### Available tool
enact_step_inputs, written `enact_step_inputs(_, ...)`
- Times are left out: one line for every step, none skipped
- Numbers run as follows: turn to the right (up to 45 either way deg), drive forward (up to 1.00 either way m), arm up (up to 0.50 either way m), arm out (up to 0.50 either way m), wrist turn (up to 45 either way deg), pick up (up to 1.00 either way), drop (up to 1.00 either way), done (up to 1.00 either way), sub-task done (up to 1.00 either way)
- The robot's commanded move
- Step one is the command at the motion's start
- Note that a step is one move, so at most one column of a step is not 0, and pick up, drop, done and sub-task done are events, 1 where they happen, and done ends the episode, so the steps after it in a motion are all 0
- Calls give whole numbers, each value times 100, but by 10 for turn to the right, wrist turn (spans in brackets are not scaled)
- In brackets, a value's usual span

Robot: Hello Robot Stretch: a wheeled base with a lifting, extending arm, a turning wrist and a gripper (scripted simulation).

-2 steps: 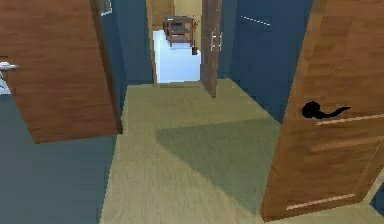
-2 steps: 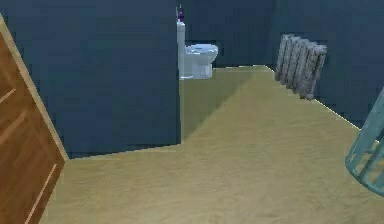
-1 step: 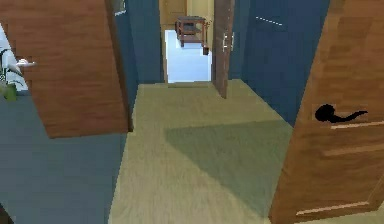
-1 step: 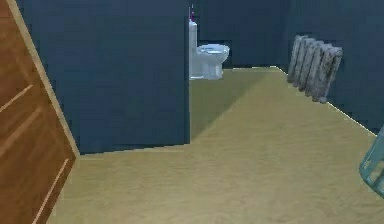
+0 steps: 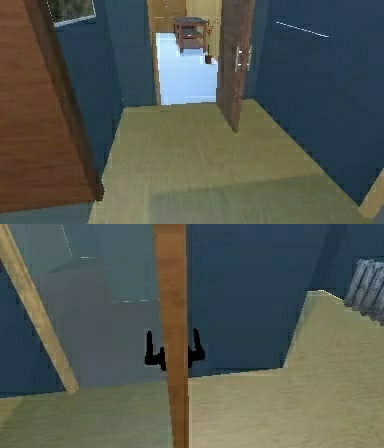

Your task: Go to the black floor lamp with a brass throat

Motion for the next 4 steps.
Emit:
enact_step_inputs(0, 100, 0, 0, 0, 0, 0, 0, 0)
enact_step_inputs(0, 100, 0, 0, 0, 0, 0, 0, 0)
enact_step_inputs(0, 100, 0, 0, 0, 0, 0, 0, 0)
enact_step_inputs(-60, 0, 0, 0, 0, 0, 0, 0, 0)
